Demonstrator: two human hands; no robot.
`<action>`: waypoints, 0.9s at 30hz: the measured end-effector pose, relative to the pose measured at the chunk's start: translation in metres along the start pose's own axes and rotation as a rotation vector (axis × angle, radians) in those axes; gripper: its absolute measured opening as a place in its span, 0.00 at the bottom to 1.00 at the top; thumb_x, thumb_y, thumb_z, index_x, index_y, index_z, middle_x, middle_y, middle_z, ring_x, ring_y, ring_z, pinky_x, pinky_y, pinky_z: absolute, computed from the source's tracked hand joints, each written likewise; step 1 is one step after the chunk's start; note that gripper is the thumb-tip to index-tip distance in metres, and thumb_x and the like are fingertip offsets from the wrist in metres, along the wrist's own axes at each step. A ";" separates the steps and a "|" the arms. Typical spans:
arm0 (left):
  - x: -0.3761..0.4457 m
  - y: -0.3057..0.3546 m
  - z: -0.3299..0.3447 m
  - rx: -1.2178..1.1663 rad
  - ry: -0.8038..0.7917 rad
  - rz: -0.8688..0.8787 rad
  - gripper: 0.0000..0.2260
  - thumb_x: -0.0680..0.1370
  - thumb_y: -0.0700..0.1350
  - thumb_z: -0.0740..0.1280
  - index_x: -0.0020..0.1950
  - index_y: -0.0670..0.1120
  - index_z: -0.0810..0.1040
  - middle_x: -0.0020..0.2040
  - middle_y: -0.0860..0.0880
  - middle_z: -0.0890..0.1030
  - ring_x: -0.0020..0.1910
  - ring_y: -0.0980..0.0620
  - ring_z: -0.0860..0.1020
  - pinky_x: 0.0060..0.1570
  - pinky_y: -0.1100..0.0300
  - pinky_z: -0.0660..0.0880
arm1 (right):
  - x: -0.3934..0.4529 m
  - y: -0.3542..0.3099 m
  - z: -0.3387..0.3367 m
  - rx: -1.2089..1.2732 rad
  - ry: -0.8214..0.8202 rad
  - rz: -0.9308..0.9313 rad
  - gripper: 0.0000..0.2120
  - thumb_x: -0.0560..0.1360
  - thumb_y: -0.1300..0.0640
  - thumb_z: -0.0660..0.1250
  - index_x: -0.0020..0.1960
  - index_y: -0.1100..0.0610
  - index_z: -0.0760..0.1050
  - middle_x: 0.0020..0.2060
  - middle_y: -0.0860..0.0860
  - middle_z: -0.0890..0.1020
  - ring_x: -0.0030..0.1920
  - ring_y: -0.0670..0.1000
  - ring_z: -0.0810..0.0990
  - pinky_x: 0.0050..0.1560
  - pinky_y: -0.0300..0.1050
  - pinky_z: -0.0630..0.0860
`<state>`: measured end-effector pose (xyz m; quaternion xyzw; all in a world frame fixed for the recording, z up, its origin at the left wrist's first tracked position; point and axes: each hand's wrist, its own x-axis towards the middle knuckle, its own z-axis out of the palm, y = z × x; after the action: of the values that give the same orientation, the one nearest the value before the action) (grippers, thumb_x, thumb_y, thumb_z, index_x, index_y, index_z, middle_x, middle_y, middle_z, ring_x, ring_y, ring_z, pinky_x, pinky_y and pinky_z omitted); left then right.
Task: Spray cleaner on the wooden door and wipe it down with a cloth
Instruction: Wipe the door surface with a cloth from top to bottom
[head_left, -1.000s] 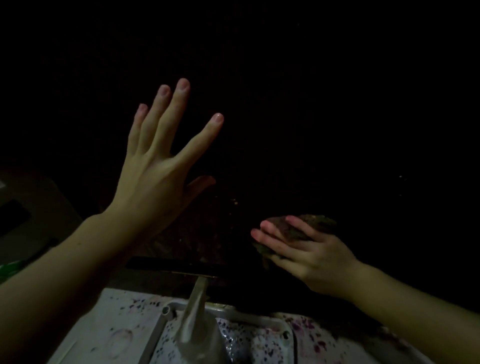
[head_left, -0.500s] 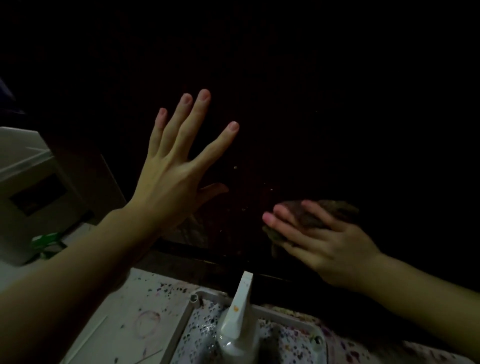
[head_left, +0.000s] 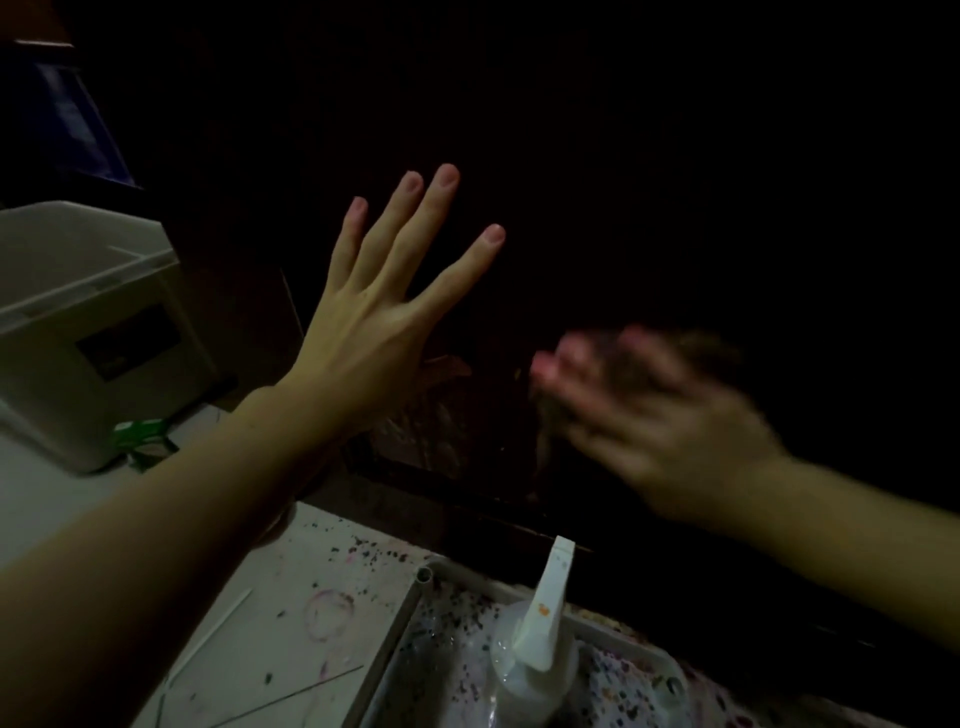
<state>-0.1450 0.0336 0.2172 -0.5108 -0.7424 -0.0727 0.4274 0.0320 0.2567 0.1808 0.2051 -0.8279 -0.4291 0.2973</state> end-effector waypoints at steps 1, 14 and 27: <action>-0.003 -0.001 0.000 -0.003 -0.016 -0.007 0.44 0.68 0.58 0.72 0.77 0.49 0.54 0.76 0.36 0.49 0.76 0.35 0.49 0.72 0.35 0.48 | -0.006 -0.023 0.010 -0.004 -0.076 -0.130 0.27 0.74 0.60 0.57 0.73 0.58 0.65 0.76 0.62 0.57 0.76 0.62 0.55 0.76 0.62 0.40; -0.024 -0.026 0.000 0.023 -0.075 -0.126 0.50 0.63 0.56 0.77 0.78 0.50 0.52 0.77 0.34 0.49 0.77 0.36 0.47 0.71 0.33 0.49 | 0.040 0.027 -0.019 0.067 0.213 0.360 0.17 0.80 0.62 0.58 0.68 0.57 0.74 0.74 0.59 0.65 0.74 0.61 0.62 0.73 0.62 0.54; -0.035 -0.048 -0.003 -0.007 -0.072 -0.181 0.47 0.66 0.47 0.77 0.78 0.52 0.53 0.78 0.37 0.49 0.77 0.38 0.48 0.72 0.38 0.57 | 0.065 -0.039 0.015 0.168 -0.075 -0.105 0.26 0.73 0.57 0.49 0.63 0.60 0.78 0.74 0.61 0.63 0.75 0.61 0.58 0.75 0.61 0.49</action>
<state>-0.1787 -0.0146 0.2096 -0.4453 -0.8002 -0.0950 0.3902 -0.0223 0.2058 0.1622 0.2563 -0.8596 -0.3806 0.2251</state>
